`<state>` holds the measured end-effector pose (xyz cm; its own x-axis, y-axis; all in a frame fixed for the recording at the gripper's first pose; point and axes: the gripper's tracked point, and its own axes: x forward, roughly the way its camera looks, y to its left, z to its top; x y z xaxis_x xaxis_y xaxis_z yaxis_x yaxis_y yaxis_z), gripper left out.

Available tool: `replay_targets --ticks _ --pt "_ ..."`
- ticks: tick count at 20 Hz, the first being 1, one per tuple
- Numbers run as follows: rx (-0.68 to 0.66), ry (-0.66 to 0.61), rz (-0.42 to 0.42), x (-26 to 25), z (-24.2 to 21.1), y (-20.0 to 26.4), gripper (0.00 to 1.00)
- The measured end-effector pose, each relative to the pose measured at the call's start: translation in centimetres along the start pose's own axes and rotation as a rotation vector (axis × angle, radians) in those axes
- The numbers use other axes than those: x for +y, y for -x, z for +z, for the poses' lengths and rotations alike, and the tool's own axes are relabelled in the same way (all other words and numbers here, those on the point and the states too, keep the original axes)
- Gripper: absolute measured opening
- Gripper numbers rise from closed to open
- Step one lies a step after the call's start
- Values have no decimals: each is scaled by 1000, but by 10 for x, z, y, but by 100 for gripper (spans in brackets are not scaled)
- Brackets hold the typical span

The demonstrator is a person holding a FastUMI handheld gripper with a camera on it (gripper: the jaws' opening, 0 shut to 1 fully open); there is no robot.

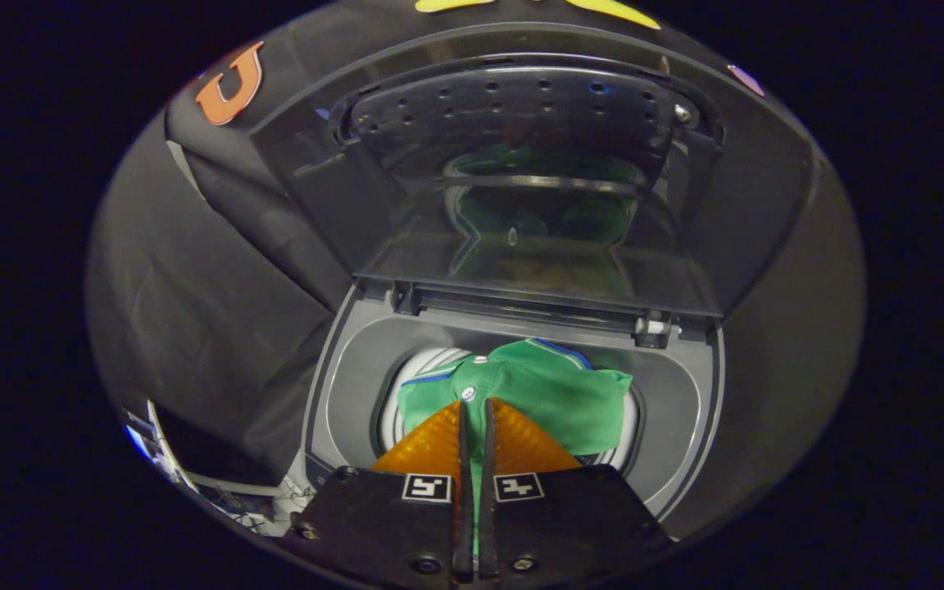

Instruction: Put the clothes into the washing machine and then close the washing machine lid.

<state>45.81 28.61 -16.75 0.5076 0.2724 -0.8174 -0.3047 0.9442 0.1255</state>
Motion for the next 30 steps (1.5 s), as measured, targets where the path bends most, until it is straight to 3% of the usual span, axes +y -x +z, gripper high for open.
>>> replay_targets --ticks 2,6,16,30 --pt "83 8 -47 -13 -21 -2 37" --pt "65 7 -44 -11 -21 -6 98" --pt "8 35 -43 -9 -6 27 98" --pt "-178 15 -19 18 109 146 98"
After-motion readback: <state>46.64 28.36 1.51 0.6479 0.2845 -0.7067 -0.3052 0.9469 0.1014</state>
